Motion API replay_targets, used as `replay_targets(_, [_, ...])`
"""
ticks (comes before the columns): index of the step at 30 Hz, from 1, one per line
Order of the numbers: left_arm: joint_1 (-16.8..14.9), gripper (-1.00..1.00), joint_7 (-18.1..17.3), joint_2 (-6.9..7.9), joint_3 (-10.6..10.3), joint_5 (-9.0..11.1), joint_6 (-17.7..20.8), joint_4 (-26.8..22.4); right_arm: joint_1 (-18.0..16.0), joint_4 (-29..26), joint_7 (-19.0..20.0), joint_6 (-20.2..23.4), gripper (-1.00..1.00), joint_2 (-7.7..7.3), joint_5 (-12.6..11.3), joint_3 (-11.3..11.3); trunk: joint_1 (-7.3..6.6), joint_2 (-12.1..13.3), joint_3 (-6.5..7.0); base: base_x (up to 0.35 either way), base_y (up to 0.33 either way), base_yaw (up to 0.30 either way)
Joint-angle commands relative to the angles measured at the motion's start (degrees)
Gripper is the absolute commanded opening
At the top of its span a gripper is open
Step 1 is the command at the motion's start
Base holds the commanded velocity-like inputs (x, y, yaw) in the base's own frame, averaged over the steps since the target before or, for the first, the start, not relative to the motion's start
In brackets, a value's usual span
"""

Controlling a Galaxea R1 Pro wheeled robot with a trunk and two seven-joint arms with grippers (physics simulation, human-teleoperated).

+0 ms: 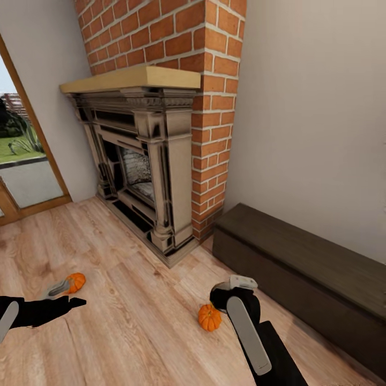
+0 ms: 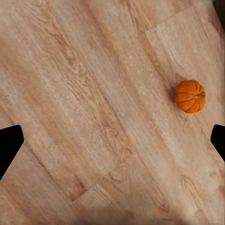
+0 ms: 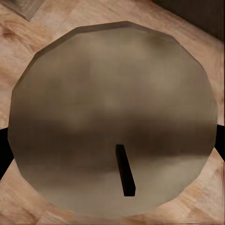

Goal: Place each of the two pumpkins and all three candles from the living room inside a cabinet in the living room (use any cabinet), then make sure every cabinet is closed, and position the cauldron so it is next to a table in the living room.

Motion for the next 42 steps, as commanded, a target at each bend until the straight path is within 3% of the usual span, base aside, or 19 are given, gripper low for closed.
replay_targets(1, [0.00,1.00,0.00,0.00,0.00,-0.03,0.00,0.00,0.01,-0.06,-0.03,-0.21,-1.00,0.00,-0.68,-1.29,-0.23,0.42,0.25,0.000,0.000,-0.181])
replay_targets(3, [0.00,1.00,0.00,0.00,0.00,-0.04,0.00,0.00,0.01,-0.13,-0.02,-0.20,-1.00,0.00,-1.66,-2.37,-0.66,1.22,0.74,0.000,0.000,-0.184])
replay_targets(10, [0.00,1.00,0.00,0.00,-0.02,-0.05,0.00,0.00,0.01,-0.19,-0.16,-0.12,-1.00,0.00,-4.79,-3.09,-0.66,1.22,1.23,0.000,0.000,-0.185])
replay_targets(39, [0.00,1.00,0.00,-0.16,-0.48,-0.14,0.00,0.00,0.01,0.32,0.20,0.28,-1.00,0.00,-5.46,-2.92,-0.66,1.22,3.51,0.000,0.000,-0.170])
replay_targets(42, [0.00,1.00,0.00,-0.14,-0.47,-0.14,0.00,0.00,0.01,0.32,0.22,0.22,-1.00,0.00,-6.30,-2.97,-1.32,2.42,4.30,0.000,0.000,-0.149])
